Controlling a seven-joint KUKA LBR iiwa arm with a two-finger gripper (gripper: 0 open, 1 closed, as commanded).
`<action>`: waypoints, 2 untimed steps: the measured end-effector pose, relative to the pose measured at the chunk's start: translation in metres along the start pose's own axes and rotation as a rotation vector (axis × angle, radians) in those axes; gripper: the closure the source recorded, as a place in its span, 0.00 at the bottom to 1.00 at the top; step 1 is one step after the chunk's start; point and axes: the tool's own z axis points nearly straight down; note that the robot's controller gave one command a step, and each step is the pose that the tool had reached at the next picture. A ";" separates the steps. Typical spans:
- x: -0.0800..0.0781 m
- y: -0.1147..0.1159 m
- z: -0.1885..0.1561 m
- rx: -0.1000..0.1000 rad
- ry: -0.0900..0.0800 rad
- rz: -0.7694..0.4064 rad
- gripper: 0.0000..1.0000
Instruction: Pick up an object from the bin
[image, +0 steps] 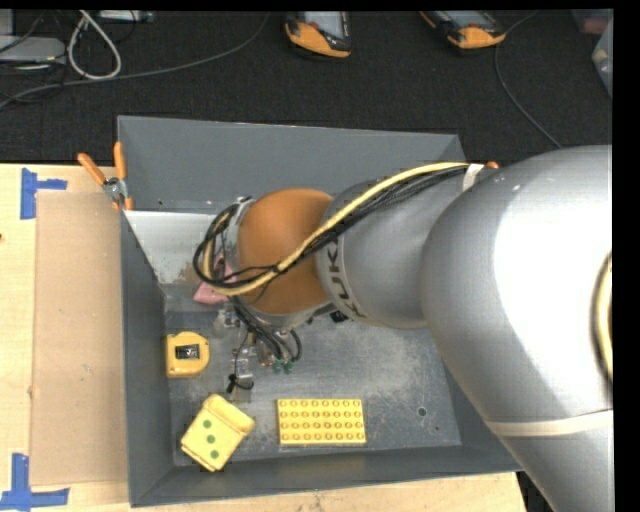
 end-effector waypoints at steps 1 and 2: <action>0.022 0.027 0.003 -0.004 -0.005 0.009 0.00; 0.027 0.003 0.001 -0.004 -0.002 -0.019 0.00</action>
Offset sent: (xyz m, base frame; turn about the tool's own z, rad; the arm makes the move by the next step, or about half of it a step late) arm -0.0253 -0.0278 0.0031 -0.1307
